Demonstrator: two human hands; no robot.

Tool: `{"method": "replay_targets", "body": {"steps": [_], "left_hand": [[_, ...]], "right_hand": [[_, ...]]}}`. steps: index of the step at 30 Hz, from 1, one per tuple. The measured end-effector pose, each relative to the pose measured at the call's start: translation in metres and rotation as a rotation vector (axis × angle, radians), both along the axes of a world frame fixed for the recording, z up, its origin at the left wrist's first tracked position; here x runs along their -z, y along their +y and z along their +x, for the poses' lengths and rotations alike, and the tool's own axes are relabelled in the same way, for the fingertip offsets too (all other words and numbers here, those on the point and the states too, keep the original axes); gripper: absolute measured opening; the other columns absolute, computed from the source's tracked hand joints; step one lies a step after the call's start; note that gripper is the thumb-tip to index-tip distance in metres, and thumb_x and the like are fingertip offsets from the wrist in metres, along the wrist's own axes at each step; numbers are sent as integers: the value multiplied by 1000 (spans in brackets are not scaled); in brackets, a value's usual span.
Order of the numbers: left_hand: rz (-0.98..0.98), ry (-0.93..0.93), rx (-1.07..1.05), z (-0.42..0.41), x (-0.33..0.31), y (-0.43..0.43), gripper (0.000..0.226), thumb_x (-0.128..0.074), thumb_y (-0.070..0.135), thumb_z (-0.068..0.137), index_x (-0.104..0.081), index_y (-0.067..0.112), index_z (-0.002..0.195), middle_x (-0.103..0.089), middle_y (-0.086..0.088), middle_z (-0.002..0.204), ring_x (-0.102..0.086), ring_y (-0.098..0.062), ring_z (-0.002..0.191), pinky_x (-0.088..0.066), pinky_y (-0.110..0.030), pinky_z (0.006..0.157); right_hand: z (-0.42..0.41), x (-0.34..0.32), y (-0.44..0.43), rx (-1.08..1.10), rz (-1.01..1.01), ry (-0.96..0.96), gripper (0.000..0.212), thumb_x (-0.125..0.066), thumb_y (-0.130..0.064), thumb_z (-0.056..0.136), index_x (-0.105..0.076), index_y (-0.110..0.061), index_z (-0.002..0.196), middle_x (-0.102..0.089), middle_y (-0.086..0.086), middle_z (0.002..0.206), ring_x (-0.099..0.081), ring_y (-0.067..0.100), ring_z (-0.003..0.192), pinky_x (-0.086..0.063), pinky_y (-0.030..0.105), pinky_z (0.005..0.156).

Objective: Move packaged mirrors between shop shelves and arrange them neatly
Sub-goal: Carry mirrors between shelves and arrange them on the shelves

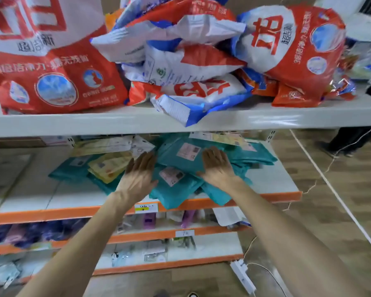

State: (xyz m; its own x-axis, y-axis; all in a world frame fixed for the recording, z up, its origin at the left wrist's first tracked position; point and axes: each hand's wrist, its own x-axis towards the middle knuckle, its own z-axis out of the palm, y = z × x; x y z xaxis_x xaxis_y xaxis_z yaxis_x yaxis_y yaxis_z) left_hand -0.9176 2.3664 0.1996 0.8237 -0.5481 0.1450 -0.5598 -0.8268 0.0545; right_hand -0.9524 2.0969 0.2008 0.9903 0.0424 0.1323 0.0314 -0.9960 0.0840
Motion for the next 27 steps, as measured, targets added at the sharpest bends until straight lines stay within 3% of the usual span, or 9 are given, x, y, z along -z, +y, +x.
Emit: {"method": "replay_targets", "body": {"steps": [3,5,9,13,16,18,19,23,27], "left_hand": [[20,0,-30,-2,8,9,83,-75,31,70,-38,10,141,-46,-13,141,-45,-35,130,-42,-52,102],[34,7,-70,-6,12,15,79,-70,33,75,-37,9,142,-46,-13,141,-42,-35,132,-40,-52,104],[21,-12,-134,-15,22,23,73,-67,27,77,-41,3,141,-47,-19,140,-44,-38,131,-41,-52,103],[-16,-27,-138,-22,26,19,70,-72,23,73,-48,4,135,-52,-17,135,-52,-36,123,-46,-50,99],[-21,-24,-117,-19,25,3,71,-75,22,70,-50,6,135,-51,-15,138,-50,-34,126,-43,-50,103],[-59,-70,-109,-15,21,-9,65,-67,19,71,-50,7,133,-50,-14,136,-49,-34,125,-43,-49,103],[-97,-99,-113,-13,16,-15,63,-60,17,72,-49,7,133,-50,-14,134,-49,-34,124,-43,-49,103],[-194,-179,-138,0,-1,-30,58,-47,10,70,-49,0,127,-49,-18,126,-48,-37,116,-43,-48,99],[-182,-202,-107,10,-10,-37,50,-52,9,74,-51,0,124,-49,-19,125,-47,-37,113,-42,-48,99]], "right_hand": [[22,6,13,7,37,159,91,-69,-56,79,-37,0,143,-38,17,149,-27,37,142,-25,46,113],[35,14,21,38,38,226,99,-64,-59,83,-19,-3,151,-20,17,158,-13,36,148,-17,45,118],[45,30,36,61,-1,243,96,-64,-56,84,-19,-4,150,-20,21,158,-20,38,144,-24,46,114],[36,34,46,62,-91,253,72,-59,-31,93,-25,-2,149,-29,25,154,-33,40,140,-34,47,108],[25,28,45,36,-187,289,65,-84,-24,60,-64,3,117,-65,31,110,-68,38,92,-54,39,67],[16,15,42,-28,-170,223,47,-87,-18,43,-72,-2,85,-66,17,69,-61,25,51,-41,26,43],[13,6,39,-47,-183,149,38,-85,-17,51,-70,-4,84,-63,13,65,-58,23,48,-37,26,42],[14,-49,24,68,149,-12,24,-41,-20,102,-51,-7,119,-65,15,106,-65,35,94,-39,38,67],[16,-75,-4,236,666,-123,23,-41,-27,100,-52,-9,89,-59,12,79,-60,33,76,-37,35,61]]}}
